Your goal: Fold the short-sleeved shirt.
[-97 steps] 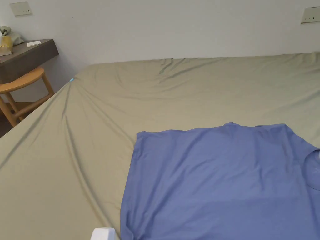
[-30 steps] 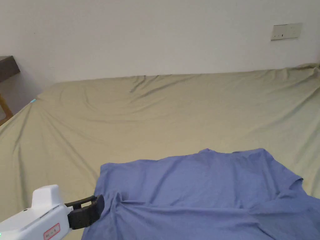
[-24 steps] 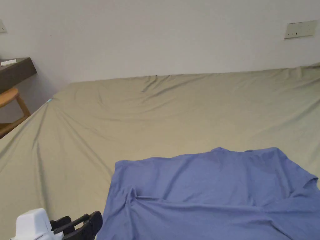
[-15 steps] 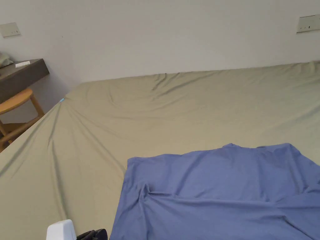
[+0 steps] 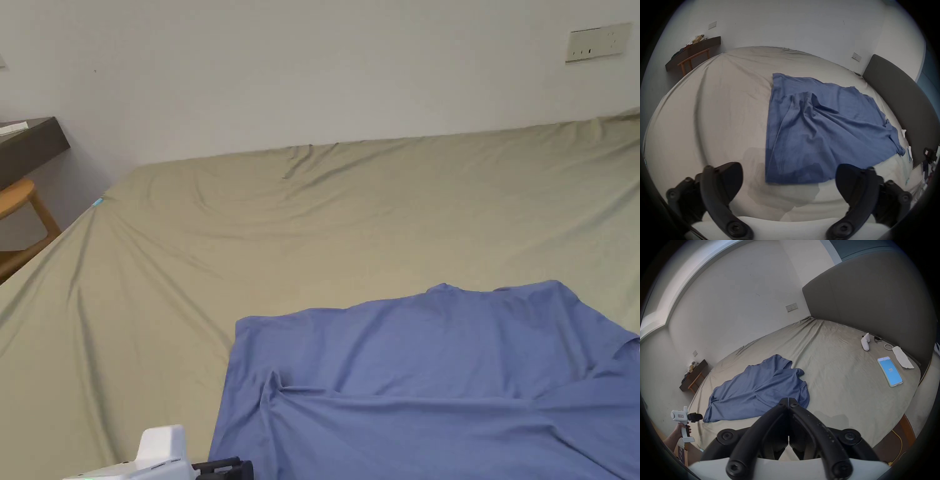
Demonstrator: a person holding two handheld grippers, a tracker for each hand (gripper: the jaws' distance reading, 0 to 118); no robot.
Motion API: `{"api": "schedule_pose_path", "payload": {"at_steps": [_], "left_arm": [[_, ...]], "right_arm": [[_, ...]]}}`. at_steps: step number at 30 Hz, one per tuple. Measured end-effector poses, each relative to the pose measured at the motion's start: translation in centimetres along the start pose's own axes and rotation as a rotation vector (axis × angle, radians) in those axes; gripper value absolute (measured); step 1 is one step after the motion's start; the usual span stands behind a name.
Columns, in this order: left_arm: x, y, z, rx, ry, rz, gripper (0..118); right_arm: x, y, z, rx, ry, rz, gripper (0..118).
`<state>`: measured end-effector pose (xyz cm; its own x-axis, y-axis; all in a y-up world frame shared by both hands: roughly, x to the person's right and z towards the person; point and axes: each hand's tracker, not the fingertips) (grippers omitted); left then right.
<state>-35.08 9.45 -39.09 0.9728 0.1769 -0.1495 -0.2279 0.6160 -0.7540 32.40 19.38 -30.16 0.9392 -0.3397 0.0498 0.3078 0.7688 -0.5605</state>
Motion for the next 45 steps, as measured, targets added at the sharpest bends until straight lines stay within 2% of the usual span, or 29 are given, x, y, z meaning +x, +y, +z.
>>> {"api": "schedule_pose_path", "payload": {"at_steps": [2, 3, 4, 5, 6, 7, 8, 9, 11, 13, 15, 17, 21, 26, 27, 28, 29, 30, 31, 32, 33, 35, 36, 37, 38, 39, 40, 42, 45], "left_arm": [[0.3, 0.4, -0.8, -0.017, 0.005, 0.009, 113], [0.5, 0.4, -1.2, -0.022, 0.008, 0.004, 107], [0.8, 0.6, -1.7, -0.042, 0.006, -0.001, 94], [1.0, 0.6, -2.0, -0.063, 0.008, -0.006, 74], [1.2, 0.6, -2.2, -0.079, 0.002, -0.011, 45], [1.5, 0.5, -2.4, -0.082, 0.008, -0.022, 33], [1.9, 0.4, -2.5, -0.082, 0.036, -0.048, 29], [1.9, 0.2, -2.5, -0.074, 0.081, -0.087, 27], [1.3, 0.2, -2.0, -0.066, 0.046, -0.038, 25], [0.4, 0.2, -1.4, -0.059, -0.019, 0.073, 14], [0.5, 0.0, -0.6, -0.039, -0.002, 0.049, 11], [0.8, 0.0, 0.2, -0.020, 0.003, 0.029, 10], [1.0, 1.0, 2.4, 0.050, -0.045, 0.089, 9], [1.8, 2.0, 4.1, 0.099, -0.050, 0.043, 9], [1.8, 2.2, 4.3, 0.102, -0.058, 0.043, 9], [1.8, 2.4, 4.6, 0.108, -0.067, 0.044, 9], [1.8, 2.6, 4.8, 0.111, -0.077, 0.052, 9], [1.8, 2.7, 4.9, 0.113, -0.079, 0.054, 9], [1.8, 2.8, 5.0, 0.117, -0.075, 0.052, 9], [1.9, 2.8, 5.1, 0.124, -0.069, 0.045, 9], [2.5, 2.8, 5.5, 0.124, -0.070, 0.044, 9], [2.5, 2.7, 5.4, 0.121, -0.086, 0.055, 9], [2.6, 2.7, 5.4, 0.117, -0.090, 0.064, 9], [2.8, 2.6, 5.5, 0.115, -0.086, 0.062, 9], [2.9, 2.5, 5.3, 0.110, -0.074, 0.055, 9], [3.0, 2.5, 5.2, 0.105, -0.064, 0.054, 9], [3.0, 2.4, 5.0, 0.100, -0.063, 0.054, 9], [2.9, 2.3, 4.6, 0.091, -0.065, 0.067, 9], [2.7, 2.0, 4.2, 0.077, -0.042, 0.065, 9]], "right_arm": [[-0.1, 0.0, 0.0, 0.000, 0.001, 0.004, 0], [-0.1, 0.0, -0.1, -0.006, 0.000, 0.008, 0], [-0.2, 0.0, -0.1, -0.007, -0.003, 0.010, 0], [-0.2, 0.0, -0.2, -0.006, -0.004, 0.013, 0], [-0.2, 0.0, -0.3, -0.011, -0.003, 0.016, 0], [-0.2, 0.0, -0.4, -0.014, -0.004, 0.016, 0], [-0.2, 0.0, -0.5, -0.016, -0.006, 0.015, 0], [-0.2, -0.1, -0.5, -0.019, -0.006, 0.012, 0], [-0.2, -0.1, -0.6, -0.022, -0.001, 0.011, 0], [-0.3, -0.2, -0.9, -0.029, 0.001, 0.021, 0], [-0.4, -0.3, -1.3, -0.034, 0.000, 0.029, 0], [-0.4, -0.3, -2.4, -0.051, 0.006, 0.049, 0], [-0.2, 0.2, -6.4, -0.072, -0.006, 0.070, 0], [1.0, 0.7, -12.5, -0.138, -0.035, 0.072, 2], [1.4, 0.7, -13.5, -0.140, -0.048, 0.066, 15], [1.9, 0.9, -14.6, -0.190, -0.051, 0.064, 46], [2.2, 1.0, -15.6, -0.229, -0.059, 0.069, 85], [3.6, 0.8, -17.6, -0.288, -0.055, 0.072, 118], [4.0, 0.5, -18.6, -0.325, -0.041, 0.082, 116], [4.2, 0.2, -18.9, -0.300, 0.002, 0.104, 108], [4.3, -0.2, -19.7, -0.336, -0.012, 0.094, 99], [3.9, -1.3, -20.6, -0.404, -0.042, 0.089, 97], [3.3, -1.4, -20.0, -0.329, -0.064, 0.156, 87], [3.0, -1.4, -19.7, -0.336, -0.038, 0.160, 75], [2.5, -1.7, -19.2, -0.344, -0.013, 0.146, 57], [2.3, -1.8, -18.9, -0.349, 0.017, 0.132, 26], [2.3, -1.8, -18.9, -0.358, 0.047, 0.124, 26], [1.9, -1.6, -18.7, -0.353, 0.039, 0.133, 13], [1.4, -0.8, -18.6, -0.343, 0.032, 0.151, 11]]}}
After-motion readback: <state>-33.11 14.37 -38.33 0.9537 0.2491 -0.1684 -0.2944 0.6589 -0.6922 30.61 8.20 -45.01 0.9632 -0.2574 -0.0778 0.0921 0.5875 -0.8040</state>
